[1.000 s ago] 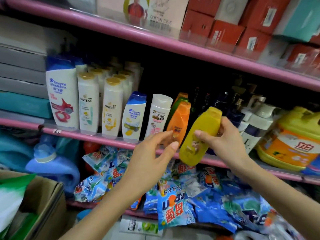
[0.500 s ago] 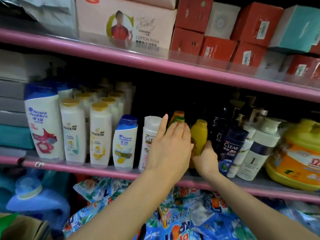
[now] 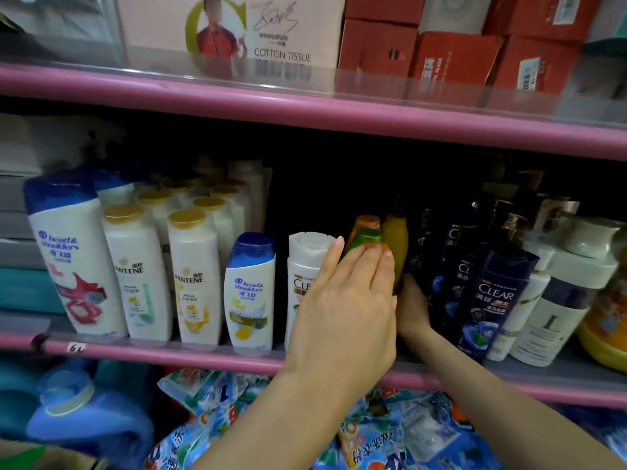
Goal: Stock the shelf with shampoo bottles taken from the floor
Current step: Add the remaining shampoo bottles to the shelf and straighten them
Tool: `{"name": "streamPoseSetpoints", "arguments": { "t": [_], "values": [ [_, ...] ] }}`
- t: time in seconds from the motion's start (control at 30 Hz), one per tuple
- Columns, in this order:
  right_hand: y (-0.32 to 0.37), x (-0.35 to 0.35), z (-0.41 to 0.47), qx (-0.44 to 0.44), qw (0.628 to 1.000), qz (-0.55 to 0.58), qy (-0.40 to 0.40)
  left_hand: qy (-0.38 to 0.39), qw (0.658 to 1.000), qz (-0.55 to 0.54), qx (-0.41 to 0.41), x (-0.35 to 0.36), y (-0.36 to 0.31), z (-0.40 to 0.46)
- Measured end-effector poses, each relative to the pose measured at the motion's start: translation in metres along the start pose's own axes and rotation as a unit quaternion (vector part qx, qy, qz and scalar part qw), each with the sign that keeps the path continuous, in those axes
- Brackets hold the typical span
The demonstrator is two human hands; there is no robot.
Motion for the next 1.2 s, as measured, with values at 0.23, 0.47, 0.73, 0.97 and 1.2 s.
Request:
{"name": "streamPoseSetpoints", "arguments": {
  "t": [0.23, 0.47, 0.73, 0.97, 1.2],
  "values": [
    [0.013, 0.02, 0.005, -0.004, 0.989, 0.104, 0.106, -0.002, 1.0, 0.004, -0.002, 0.003, 0.0, -0.003],
    [0.029, 0.027, -0.003, -0.065, 0.979, 0.104, 0.165, -0.015, 1.0, 0.012, -0.002, 0.004, 0.001, -0.004],
    [0.021, 0.03, -0.007, -0.066, 0.974, 0.124, 0.175, -0.015, 1.0, -0.006, -0.008, 0.004, 0.002, -0.004],
    [0.019, 0.028, 0.002, -0.028, 0.976, 0.113, 0.186, -0.015, 1.0, -0.009, -0.006, 0.003, 0.002, -0.004],
    [0.02, 0.026, 0.005, -0.013, 0.975, 0.09, 0.201, -0.011, 1.0, -0.02, -0.011, 0.004, 0.001, -0.003]
  ]
}}
Point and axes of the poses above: each hand's wrist, its own z-axis towards the middle knuckle, its own x-axis out of the palm, y = z × x, the point moved 9 cm from there along z, towards the middle knuckle, and after that the axes turned 14 degrees about x, right-handed, at the moved point
